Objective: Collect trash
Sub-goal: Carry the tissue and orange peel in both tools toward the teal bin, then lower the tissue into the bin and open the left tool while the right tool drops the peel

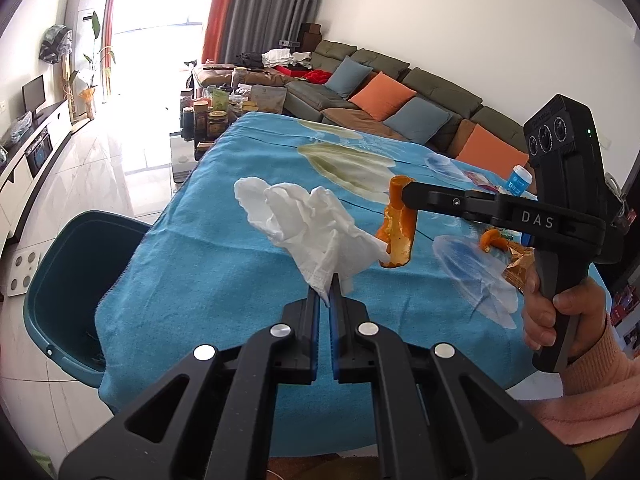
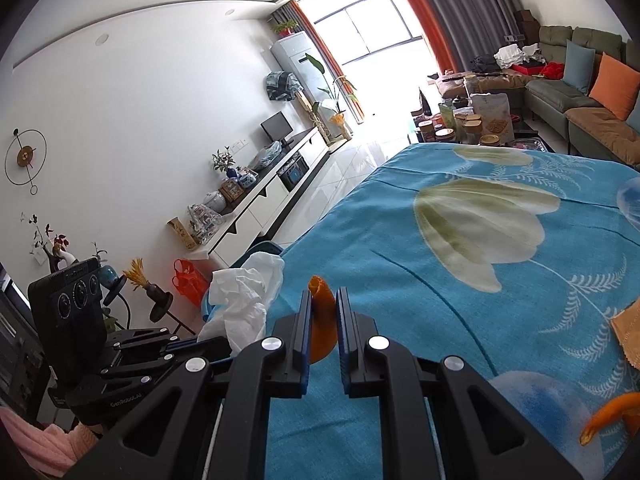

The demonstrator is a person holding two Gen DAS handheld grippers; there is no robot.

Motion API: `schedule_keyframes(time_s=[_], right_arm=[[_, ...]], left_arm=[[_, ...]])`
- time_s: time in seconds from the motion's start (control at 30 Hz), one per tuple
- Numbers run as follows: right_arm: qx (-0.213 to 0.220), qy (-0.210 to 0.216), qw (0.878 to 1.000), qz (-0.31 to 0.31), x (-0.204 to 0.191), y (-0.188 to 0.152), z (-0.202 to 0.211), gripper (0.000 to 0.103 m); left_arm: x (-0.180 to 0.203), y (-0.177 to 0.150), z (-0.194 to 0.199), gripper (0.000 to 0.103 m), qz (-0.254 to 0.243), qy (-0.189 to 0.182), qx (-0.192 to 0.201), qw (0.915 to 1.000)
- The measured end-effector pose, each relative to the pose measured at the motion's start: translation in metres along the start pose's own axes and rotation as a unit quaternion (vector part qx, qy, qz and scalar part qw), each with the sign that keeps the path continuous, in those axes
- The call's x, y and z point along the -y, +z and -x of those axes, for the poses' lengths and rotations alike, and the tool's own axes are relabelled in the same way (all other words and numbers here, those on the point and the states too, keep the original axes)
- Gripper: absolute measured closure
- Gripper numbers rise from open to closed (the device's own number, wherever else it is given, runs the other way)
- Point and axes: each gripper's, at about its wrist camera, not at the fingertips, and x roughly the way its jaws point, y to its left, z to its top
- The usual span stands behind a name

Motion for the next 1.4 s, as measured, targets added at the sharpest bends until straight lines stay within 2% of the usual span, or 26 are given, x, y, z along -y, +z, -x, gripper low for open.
schedule_keyframes(time_s=[0.77,1.4], right_arm=[[-0.028,0.039,0.999,0.026,-0.028,0.020,-0.047,0.093],[-0.056,0.072,0.995,0.044,-0.059,0.038,-0.101,0.093]], left_arm=[[-0.039,-0.002,0.024,0.098,0.031,0.041,0.013,0.9986],[-0.088,-0.006,0.042,0.098,0.068,0.093,0.022,0.9931]])
